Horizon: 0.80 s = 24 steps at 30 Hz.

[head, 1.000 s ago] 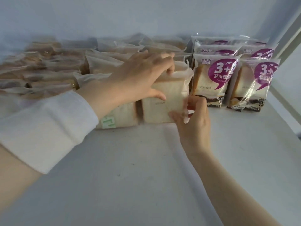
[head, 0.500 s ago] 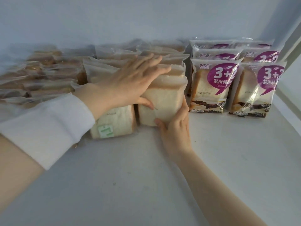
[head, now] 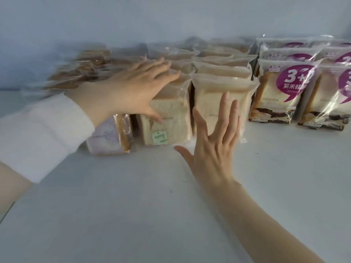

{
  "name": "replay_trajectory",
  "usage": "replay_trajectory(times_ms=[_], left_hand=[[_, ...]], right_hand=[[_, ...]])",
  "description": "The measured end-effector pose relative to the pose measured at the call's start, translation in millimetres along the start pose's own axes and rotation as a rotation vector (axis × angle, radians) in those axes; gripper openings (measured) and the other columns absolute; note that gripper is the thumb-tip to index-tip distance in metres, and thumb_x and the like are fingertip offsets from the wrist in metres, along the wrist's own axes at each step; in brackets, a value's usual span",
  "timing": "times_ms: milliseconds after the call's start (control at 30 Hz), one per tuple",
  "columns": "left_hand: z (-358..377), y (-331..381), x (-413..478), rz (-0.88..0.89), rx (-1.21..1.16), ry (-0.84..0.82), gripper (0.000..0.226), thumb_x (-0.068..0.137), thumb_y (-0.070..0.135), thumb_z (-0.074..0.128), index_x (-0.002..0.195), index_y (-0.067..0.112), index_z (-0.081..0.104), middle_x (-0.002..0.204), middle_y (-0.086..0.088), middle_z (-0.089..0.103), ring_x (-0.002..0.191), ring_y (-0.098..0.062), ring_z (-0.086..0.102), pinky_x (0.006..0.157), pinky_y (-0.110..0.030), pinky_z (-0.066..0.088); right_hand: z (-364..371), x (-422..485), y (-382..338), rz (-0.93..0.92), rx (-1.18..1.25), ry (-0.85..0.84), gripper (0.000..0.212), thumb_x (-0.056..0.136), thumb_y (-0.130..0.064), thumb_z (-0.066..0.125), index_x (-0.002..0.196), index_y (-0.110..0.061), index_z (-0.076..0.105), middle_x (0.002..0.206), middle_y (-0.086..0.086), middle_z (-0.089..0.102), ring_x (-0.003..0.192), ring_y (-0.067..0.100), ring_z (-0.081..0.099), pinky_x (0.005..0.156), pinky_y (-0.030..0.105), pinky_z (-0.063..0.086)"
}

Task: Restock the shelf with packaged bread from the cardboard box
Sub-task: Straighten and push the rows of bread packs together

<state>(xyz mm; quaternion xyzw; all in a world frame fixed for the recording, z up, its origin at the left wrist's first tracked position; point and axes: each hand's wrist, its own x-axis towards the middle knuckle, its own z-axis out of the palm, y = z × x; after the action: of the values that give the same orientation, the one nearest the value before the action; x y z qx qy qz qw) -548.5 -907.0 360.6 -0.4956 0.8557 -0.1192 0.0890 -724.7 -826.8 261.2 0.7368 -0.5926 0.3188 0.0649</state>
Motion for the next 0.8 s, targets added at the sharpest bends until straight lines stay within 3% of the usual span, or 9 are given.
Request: replay_trajectory(times_ms=[133,200,333,433,500,567,633,700,800], left_hand=[[0.0,-1.7,0.6,0.077,0.024,0.106,0.104,0.058,0.058,0.070,0.144,0.019,0.026,0.145,-0.007,0.037,0.134,-0.026,0.032,0.110,-0.043,0.027],[1.7,-1.6,-1.7,0.094,0.043,0.145,0.100,0.060,0.053,0.071,0.143,0.017,0.028,0.141,-0.009,0.041,0.130,-0.028,0.036,0.106,-0.044,0.031],[6.4,2.5,-3.5,0.062,0.072,0.139,0.100,0.066,0.050,0.070,0.145,0.015,0.019,0.145,-0.011,0.033,0.134,-0.028,0.029,0.106,-0.046,0.031],[5.4,3.1,-3.3,0.034,0.071,0.088,0.104,0.070,0.052,0.066,0.147,0.016,0.007,0.154,-0.011,0.015,0.143,-0.027,0.013,0.114,-0.046,0.020],[1.4,3.8,-3.4,0.003,0.001,-0.005,0.111,0.070,0.058,0.063,0.147,0.023,-0.009,0.157,-0.007,-0.005,0.145,-0.023,-0.004,0.118,-0.047,0.009],[-10.5,10.0,-5.1,-0.032,-0.181,-0.065,0.116,0.062,0.071,0.055,0.143,0.032,-0.018,0.156,0.001,-0.015,0.143,-0.013,-0.014,0.117,-0.044,-0.003],[-27.0,24.0,-0.7,-0.016,-0.372,0.010,0.111,0.056,0.078,0.045,0.143,0.038,-0.011,0.156,0.009,-0.009,0.137,-0.001,-0.012,0.110,-0.033,-0.006],[-42.7,45.6,17.1,0.053,-0.411,0.161,0.100,0.061,0.075,0.042,0.145,0.035,0.006,0.157,0.008,0.006,0.141,-0.005,0.000,0.109,-0.030,0.001],[-60.0,89.7,66.2,0.151,-0.360,0.294,0.081,0.076,0.060,0.052,0.144,0.025,0.024,0.153,0.000,0.024,0.141,-0.019,0.020,0.112,-0.036,0.016]], right_hand=[[20.0,13.4,-4.3,0.050,-0.097,-0.006,0.069,0.060,-0.055,0.076,0.109,-0.008,0.063,0.140,0.037,0.031,0.131,0.054,0.025,0.107,0.064,0.020],[27.6,15.3,-2.0,0.059,-0.118,0.025,0.068,0.061,-0.058,0.074,0.103,-0.006,0.064,0.137,0.038,0.034,0.129,0.055,0.028,0.105,0.065,0.021],[35.3,19.0,-3.9,0.069,-0.129,0.030,0.068,0.063,-0.058,0.073,0.102,-0.003,0.063,0.137,0.040,0.032,0.130,0.055,0.026,0.104,0.066,0.015],[29.5,19.8,-2.4,0.071,-0.021,-0.060,0.073,0.070,-0.058,0.067,0.119,-0.004,0.056,0.146,0.035,0.012,0.136,0.045,-0.003,0.109,0.061,-0.003],[17.2,17.4,2.9,0.032,0.070,-0.119,0.079,0.075,-0.060,0.060,0.132,-0.007,0.046,0.149,0.028,-0.002,0.136,0.038,-0.015,0.112,0.058,-0.007],[-1.3,11.1,16.0,-0.043,0.169,-0.061,0.076,0.076,-0.053,0.063,0.133,-0.008,0.043,0.150,0.028,0.007,0.141,0.041,-0.004,0.115,0.055,0.003],[-22.6,3.7,40.4,-0.071,0.197,0.077,0.063,0.079,-0.041,0.066,0.128,-0.009,0.044,0.146,0.026,0.026,0.140,0.039,0.016,0.115,0.045,0.013],[-40.2,-0.9,75.9,0.049,0.191,0.175,0.053,0.081,-0.030,0.067,0.124,-0.006,0.046,0.137,0.022,0.038,0.129,0.033,0.030,0.111,0.037,0.022],[-55.8,4.1,128.5,0.384,0.262,0.117,0.055,0.082,-0.024,0.067,0.128,-0.007,0.043,0.129,0.014,0.043,0.118,0.028,0.043,0.103,0.040,0.039]])
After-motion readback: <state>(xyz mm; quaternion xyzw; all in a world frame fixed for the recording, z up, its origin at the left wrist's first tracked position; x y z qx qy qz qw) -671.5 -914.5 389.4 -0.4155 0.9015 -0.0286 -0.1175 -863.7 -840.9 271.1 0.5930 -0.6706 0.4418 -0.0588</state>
